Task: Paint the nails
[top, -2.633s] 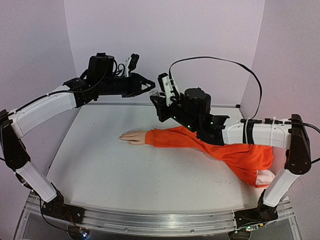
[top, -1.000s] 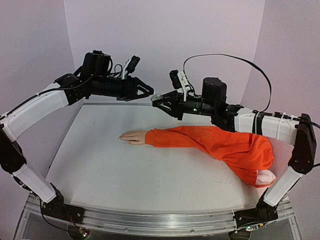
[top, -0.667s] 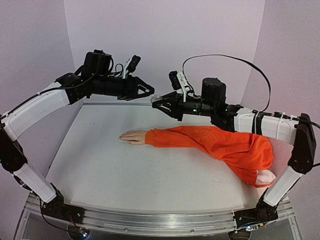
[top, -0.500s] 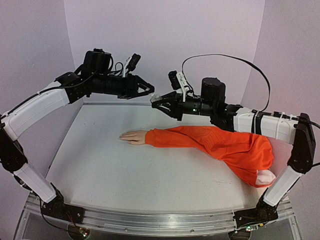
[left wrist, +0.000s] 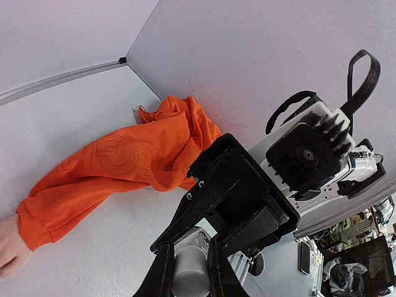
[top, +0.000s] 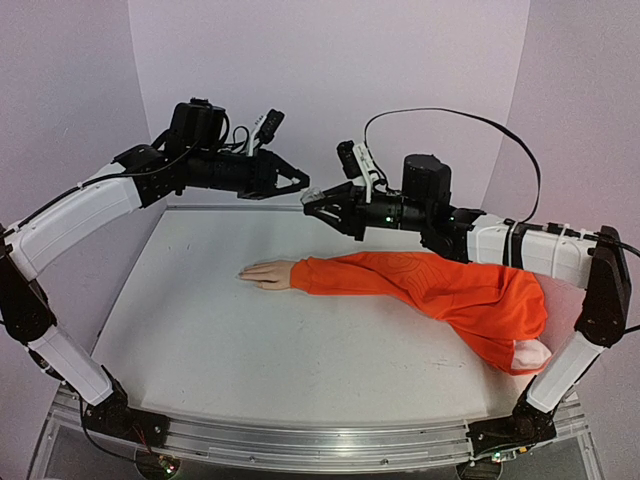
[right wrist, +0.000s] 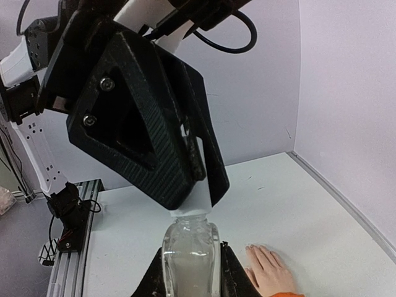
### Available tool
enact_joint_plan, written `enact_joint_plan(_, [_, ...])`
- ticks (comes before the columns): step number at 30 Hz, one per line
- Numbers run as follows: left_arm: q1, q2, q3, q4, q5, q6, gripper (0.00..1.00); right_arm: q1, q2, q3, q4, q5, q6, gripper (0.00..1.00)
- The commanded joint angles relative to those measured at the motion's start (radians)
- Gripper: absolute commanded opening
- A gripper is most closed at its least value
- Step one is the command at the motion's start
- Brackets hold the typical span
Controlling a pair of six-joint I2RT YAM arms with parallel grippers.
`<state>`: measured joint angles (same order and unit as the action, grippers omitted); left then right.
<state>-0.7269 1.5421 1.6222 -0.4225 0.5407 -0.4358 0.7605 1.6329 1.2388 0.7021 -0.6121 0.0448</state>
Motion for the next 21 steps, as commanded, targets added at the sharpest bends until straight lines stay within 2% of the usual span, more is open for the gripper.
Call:
enact_joint_plan(1, [-0.002, -0.016, 0.053, 0.016, -0.016, 0.014, 0.09, 0.002, -0.007, 0.032, 0.060, -0.008, -0.018, 0.00])
enact_joint_plan(8, [0.000, -0.024, 0.072, -0.020, -0.063, 0.003, 0.00, 0.002, 0.001, 0.006, 0.062, 0.008, -0.036, 0.00])
enact_joint_plan(21, [0.003, -0.045, 0.064, -0.039, -0.106, 0.011, 0.00, 0.002, -0.004, -0.004, 0.066, 0.017, -0.077, 0.00])
